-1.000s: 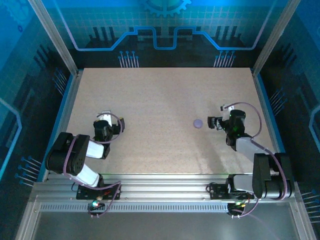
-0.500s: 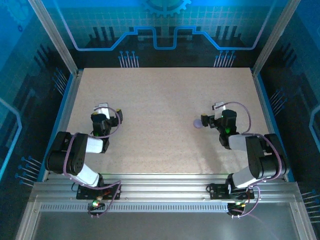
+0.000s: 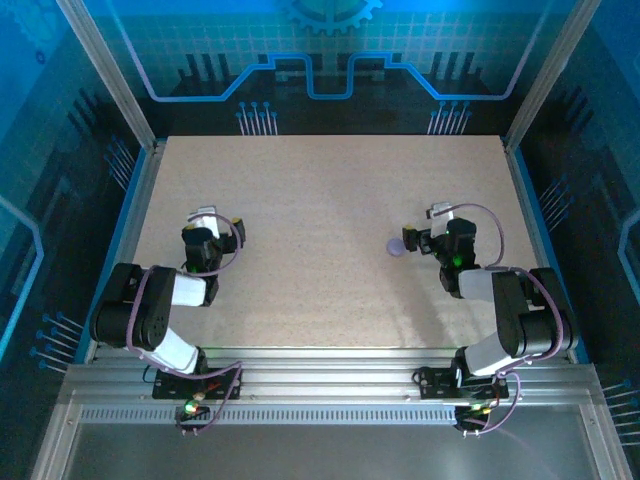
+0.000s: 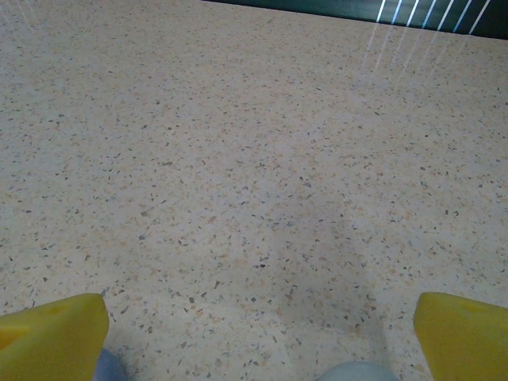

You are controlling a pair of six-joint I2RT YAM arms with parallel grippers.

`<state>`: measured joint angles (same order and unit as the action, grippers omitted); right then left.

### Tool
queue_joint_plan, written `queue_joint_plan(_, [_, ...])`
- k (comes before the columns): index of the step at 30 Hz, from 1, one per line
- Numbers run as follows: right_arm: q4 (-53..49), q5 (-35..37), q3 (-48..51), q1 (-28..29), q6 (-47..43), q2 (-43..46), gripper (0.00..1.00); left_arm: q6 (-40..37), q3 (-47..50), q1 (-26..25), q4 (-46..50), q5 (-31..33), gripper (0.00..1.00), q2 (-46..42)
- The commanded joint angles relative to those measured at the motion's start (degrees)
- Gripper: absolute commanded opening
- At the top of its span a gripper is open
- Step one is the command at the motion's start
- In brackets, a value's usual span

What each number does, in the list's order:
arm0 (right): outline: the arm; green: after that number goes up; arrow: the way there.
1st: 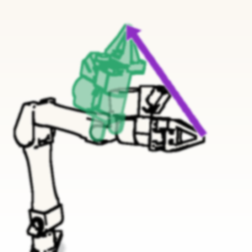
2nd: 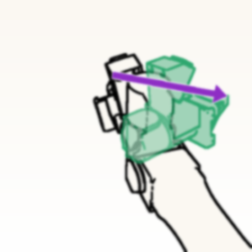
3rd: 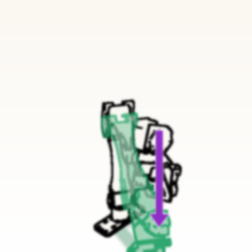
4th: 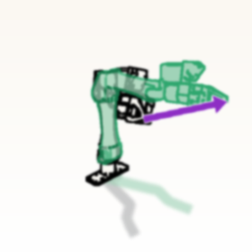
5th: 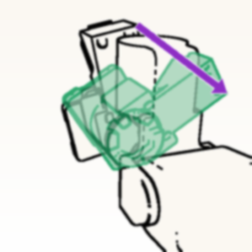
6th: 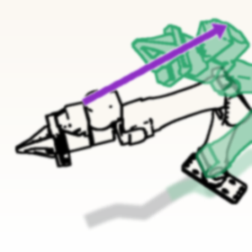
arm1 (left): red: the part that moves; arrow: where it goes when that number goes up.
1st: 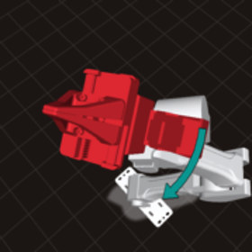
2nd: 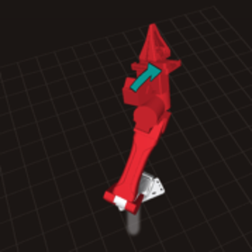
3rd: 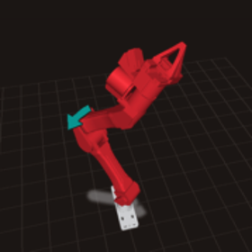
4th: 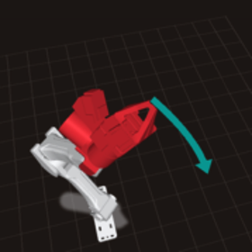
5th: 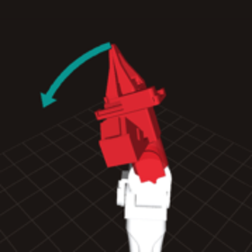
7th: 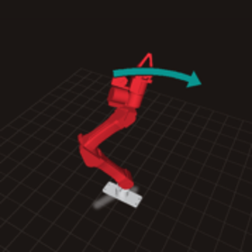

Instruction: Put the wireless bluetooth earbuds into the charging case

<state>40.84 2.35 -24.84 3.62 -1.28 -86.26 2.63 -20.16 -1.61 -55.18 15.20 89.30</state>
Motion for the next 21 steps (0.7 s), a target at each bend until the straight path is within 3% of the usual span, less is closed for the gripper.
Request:
queue_joint_plan(1, [1.8,-0.8,-0.3,-0.6,0.6,-0.1,1.00,-0.5,-0.4,0.2,-0.2,-0.4,0.99,-0.4])
queue_joint_plan(21, [1.8,-0.8,-0.3,-0.6,0.6,-0.1,1.00,-0.6,-0.3,0.2,-0.3,-0.3,0.99,-0.4])
